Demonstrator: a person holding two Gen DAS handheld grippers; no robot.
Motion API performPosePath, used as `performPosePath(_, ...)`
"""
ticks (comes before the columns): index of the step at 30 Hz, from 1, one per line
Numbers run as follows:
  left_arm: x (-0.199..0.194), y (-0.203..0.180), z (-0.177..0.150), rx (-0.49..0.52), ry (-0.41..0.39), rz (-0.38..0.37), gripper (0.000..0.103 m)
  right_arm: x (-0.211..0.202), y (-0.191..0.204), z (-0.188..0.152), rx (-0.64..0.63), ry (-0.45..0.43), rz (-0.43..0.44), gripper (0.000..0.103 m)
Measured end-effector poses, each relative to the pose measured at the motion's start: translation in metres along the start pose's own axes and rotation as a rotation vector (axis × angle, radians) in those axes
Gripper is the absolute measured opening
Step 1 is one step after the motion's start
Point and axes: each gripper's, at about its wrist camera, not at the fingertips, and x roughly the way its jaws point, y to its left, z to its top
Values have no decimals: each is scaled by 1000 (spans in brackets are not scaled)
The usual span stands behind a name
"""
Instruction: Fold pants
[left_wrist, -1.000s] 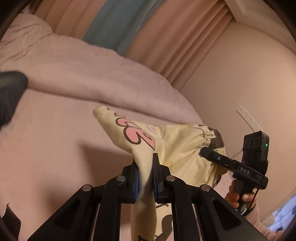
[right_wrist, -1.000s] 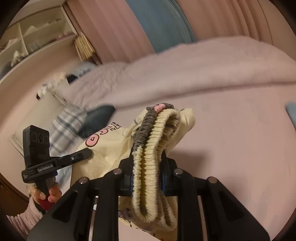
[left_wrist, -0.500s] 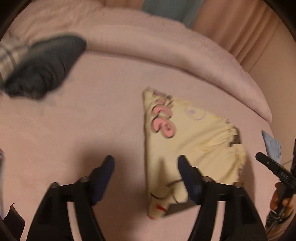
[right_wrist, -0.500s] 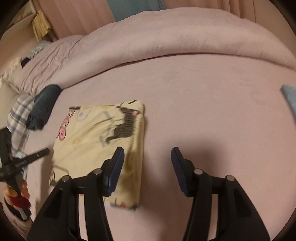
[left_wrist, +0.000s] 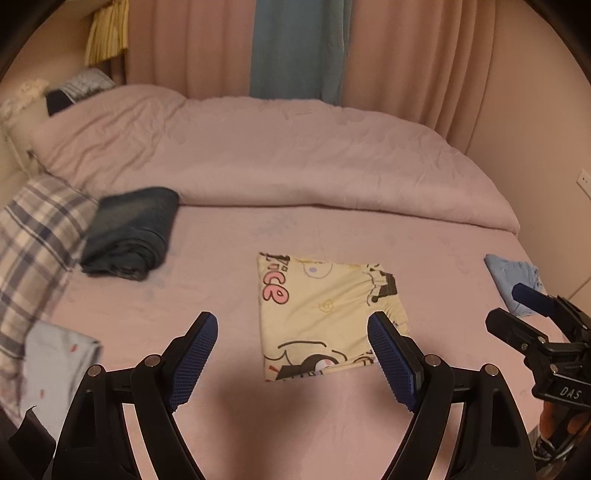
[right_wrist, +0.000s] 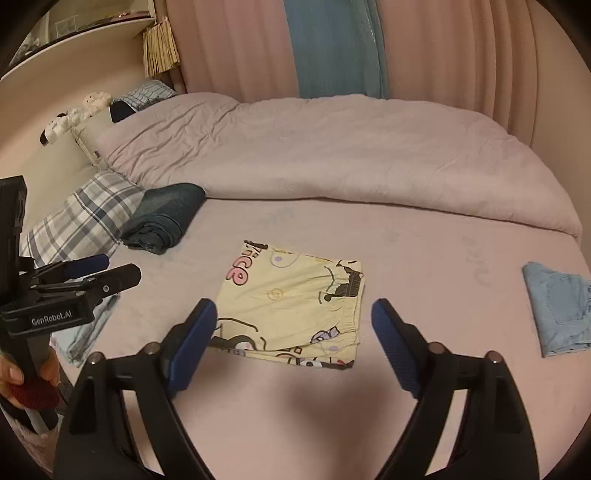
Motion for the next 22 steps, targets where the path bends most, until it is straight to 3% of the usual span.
performPosePath(8,-29,-7,3,27,-30,38,84,-30,9,2,-8,-33,-33,92)
performPosePath(22,-38,-18,6,52,-51,71,84,-48,10,5,-8,-49,-53,94)
